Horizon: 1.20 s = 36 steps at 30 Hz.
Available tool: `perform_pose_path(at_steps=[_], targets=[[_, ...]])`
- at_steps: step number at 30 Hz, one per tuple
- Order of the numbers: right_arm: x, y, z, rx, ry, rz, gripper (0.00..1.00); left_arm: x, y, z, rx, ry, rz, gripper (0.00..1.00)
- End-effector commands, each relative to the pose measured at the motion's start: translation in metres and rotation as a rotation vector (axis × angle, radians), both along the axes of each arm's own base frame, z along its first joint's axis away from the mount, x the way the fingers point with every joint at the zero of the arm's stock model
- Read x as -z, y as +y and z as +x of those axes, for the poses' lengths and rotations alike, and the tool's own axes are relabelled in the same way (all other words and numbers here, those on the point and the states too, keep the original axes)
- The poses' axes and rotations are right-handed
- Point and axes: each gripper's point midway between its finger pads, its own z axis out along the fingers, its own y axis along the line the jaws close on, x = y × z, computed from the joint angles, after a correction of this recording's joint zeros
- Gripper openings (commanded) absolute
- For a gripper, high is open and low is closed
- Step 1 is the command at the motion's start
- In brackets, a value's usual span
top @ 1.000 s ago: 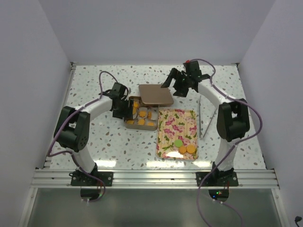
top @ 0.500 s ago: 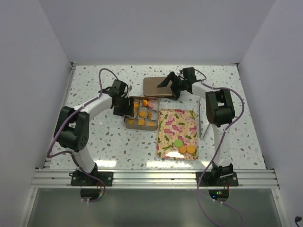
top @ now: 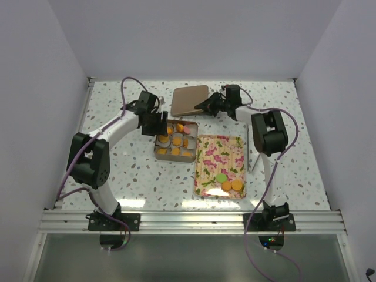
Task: Pack the cookies
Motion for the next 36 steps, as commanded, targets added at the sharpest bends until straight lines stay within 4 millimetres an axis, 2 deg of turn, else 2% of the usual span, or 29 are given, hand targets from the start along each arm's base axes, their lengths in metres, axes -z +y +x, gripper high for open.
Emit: perform_pose_path(at_steps=[1, 5, 8, 13, 15, 16, 17, 18, 19, 20, 22, 23, 25, 26, 30, 31, 33, 36], targets=[[0.012, -0.004, 0.003, 0.065, 0.063, -0.021, 0.0, -0.025, 0.002, 0.002, -0.012, -0.053, -0.009, 0.67], [-0.013, -0.003, 0.01, 0.05, 0.021, -0.011, 0.0, -0.035, 0.004, 0.006, -0.05, -0.077, -0.011, 0.67], [-0.043, 0.0, 0.019, 0.043, -0.029, 0.005, 0.0, -0.054, 0.009, 0.015, -0.09, -0.121, -0.003, 0.67], [-0.116, 0.006, 0.026, 0.024, -0.147, 0.057, 0.0, -0.081, 0.022, 0.025, -0.149, -0.183, 0.0, 0.69], [-0.133, 0.007, 0.02, 0.015, -0.166, 0.067, 0.0, -0.09, 0.03, 0.026, -0.17, -0.203, -0.011, 0.69], [-0.144, 0.009, 0.014, 0.004, -0.181, 0.074, 0.0, -0.091, 0.034, 0.026, -0.181, -0.203, -0.017, 0.7], [-0.167, 0.009, 0.006, -0.003, -0.218, 0.084, 0.0, -0.093, 0.045, 0.025, -0.199, -0.206, -0.028, 0.7], [-0.167, 0.01, -0.005, -0.014, -0.214, 0.077, 0.0, -0.094, 0.051, 0.025, -0.205, -0.214, -0.031, 0.7], [-0.173, 0.013, -0.014, -0.027, -0.22, 0.079, 0.0, -0.095, 0.063, 0.027, -0.23, -0.223, -0.035, 0.7], [-0.183, 0.011, -0.031, -0.043, -0.237, 0.075, 0.0, -0.096, 0.066, 0.023, -0.221, -0.235, -0.054, 0.71], [-0.186, 0.015, -0.052, -0.069, -0.236, 0.067, 0.0, -0.101, 0.081, 0.02, -0.244, -0.262, -0.077, 0.72], [-0.189, 0.013, -0.071, -0.08, -0.241, 0.06, 0.0, -0.094, 0.081, 0.015, -0.23, -0.255, -0.1, 0.72], [-0.19, 0.018, -0.094, -0.103, -0.243, 0.055, 0.0, -0.096, 0.086, 0.011, -0.234, -0.271, -0.121, 0.73], [-0.187, 0.017, -0.112, -0.113, -0.239, 0.046, 0.0, -0.092, 0.083, 0.008, -0.226, -0.268, -0.143, 0.73], [-0.184, 0.03, -0.158, -0.161, -0.236, 0.036, 0.0, -0.093, 0.07, -0.001, -0.208, -0.284, -0.229, 0.74], [-0.177, 0.031, -0.167, -0.166, -0.223, 0.031, 0.0, -0.093, 0.066, -0.005, -0.195, -0.28, -0.254, 0.75], [-0.183, 0.039, -0.182, -0.18, -0.243, 0.03, 0.0, -0.094, 0.062, -0.006, -0.194, -0.286, -0.283, 0.75], [-0.177, 0.048, -0.197, -0.198, -0.244, 0.028, 0.0, -0.091, 0.057, -0.009, -0.191, -0.288, -0.32, 0.76]])
